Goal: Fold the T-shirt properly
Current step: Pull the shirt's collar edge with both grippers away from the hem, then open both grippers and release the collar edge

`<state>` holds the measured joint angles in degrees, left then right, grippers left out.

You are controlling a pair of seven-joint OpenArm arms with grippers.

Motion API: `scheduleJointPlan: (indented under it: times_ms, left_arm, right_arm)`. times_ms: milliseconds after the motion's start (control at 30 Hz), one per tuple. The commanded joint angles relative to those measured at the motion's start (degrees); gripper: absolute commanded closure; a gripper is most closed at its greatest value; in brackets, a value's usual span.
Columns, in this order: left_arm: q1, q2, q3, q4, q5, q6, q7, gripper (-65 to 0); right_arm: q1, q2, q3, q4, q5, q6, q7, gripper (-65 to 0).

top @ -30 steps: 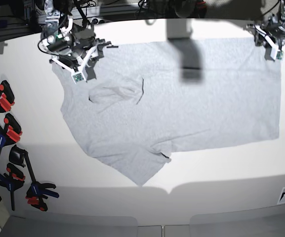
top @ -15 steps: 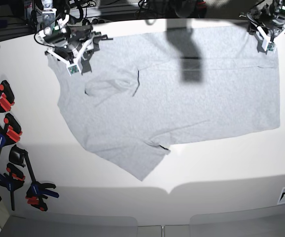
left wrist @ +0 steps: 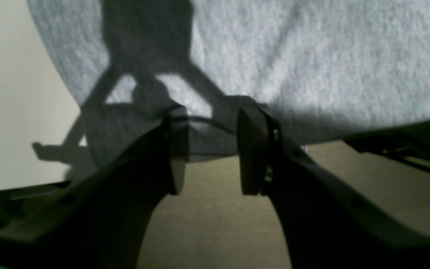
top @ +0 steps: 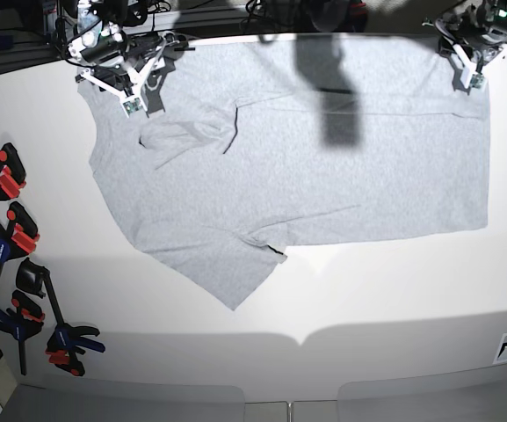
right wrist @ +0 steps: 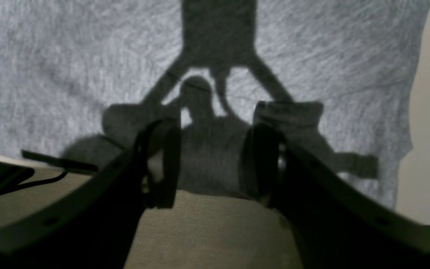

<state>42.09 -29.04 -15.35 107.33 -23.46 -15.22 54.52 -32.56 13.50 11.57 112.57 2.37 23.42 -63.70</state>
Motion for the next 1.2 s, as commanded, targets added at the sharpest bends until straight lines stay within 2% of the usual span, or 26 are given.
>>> scheduleJointPlan:
  times_ms: [0,100,233,467,500,600,667,967,1067,1167]
  left_arm:
    - [0.94,-0.39,0.00,0.79,0.68,-0.44,2.49,-21.6]
    - [0.94,-0.72,0.00,1.75,1.09,-0.44,3.37,-21.6]
    - [0.87,-0.68,0.00,2.73,1.11,-0.42,-0.81,-21.6]
    - [0.46,-0.70,0.00,4.48,2.29,-0.37,-1.40,-21.6]
    - [0.46,-0.70,-0.04,5.01,3.48,-0.13,-1.92,-21.6]
    - [0.46,-0.70,-0.04,7.06,9.14,4.09,-3.80,-21.6]
    - [0.46,-0.70,-0.04,8.61,12.87,5.27,-3.80,-21.6]
    - [0.46,-0.70,-0.04,19.12,22.16,5.73,-5.35,-21.6]
    - [0.46,-0.68,-0.04,21.35,26.53,5.86,-12.28,-21.6]
    - [-0.24,-0.66,-0.04,21.27,29.62,5.88,-22.67,-21.6]
  right_arm:
    - [-0.48,0.48,0.11,0.57,-0.72,0.13,-0.48,-29.9]
    - [-0.48,0.50,0.09,0.57,-0.72,0.13,-0.44,-29.9]
    - [-0.46,0.48,0.09,0.57,-0.72,0.11,-0.15,-29.9]
    - [-0.44,0.50,0.09,0.66,-0.76,0.13,0.66,-29.9]
    - [-0.39,0.50,0.11,0.79,-0.98,0.13,1.31,-29.9]
    - [0.87,0.50,0.09,1.64,-1.92,0.11,2.36,-29.9]
    - [2.12,0.50,0.11,2.49,-2.45,0.11,2.25,-29.9]
    - [8.28,0.48,0.09,10.05,-1.97,0.09,4.46,-29.9]
    - [11.13,0.48,0.09,12.02,-1.64,-0.42,6.27,-29.9]
    - [14.47,0.44,0.07,12.24,3.93,-2.69,5.73,-30.0]
